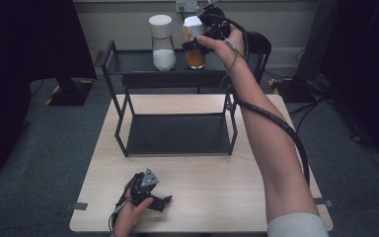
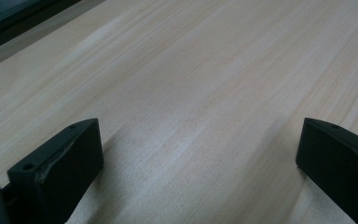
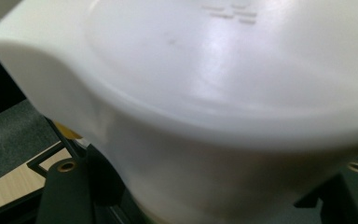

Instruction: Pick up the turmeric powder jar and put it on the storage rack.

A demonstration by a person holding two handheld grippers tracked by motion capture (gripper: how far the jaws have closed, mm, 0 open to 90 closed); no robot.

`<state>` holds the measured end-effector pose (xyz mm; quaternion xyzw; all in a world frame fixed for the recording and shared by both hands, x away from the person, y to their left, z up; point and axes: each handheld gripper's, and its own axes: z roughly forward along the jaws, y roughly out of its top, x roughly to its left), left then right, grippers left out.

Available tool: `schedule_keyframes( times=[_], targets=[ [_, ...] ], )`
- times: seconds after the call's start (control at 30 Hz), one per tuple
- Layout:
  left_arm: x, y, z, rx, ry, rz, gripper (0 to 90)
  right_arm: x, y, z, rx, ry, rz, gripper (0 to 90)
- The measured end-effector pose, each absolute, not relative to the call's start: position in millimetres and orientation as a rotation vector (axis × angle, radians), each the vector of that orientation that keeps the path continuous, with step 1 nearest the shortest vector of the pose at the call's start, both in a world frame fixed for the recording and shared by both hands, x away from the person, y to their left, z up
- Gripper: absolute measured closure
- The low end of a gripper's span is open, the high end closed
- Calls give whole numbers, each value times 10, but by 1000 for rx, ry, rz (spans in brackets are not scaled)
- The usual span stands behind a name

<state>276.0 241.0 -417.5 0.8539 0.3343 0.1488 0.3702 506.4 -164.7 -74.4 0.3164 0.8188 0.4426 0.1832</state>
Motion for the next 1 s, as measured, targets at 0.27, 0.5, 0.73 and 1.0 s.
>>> schedule_keyframes(
  times=[0.27,0.5,0.73,1.0],
  targets=[
    [2761,2410,-4174,2191,857,381,0,5035,-1653,-773,881,2302,1252,303],
    [2762,2410,-4172,2192,857,380,0,5014,-1645,-779,875,2300,1245,299],
    [2761,2410,-4174,2191,857,381,0,4974,-1593,-795,902,2268,1221,93],
    [2761,2410,-4174,2191,857,381,0,4874,-1605,-775,917,2245,1207,16]
  ],
)
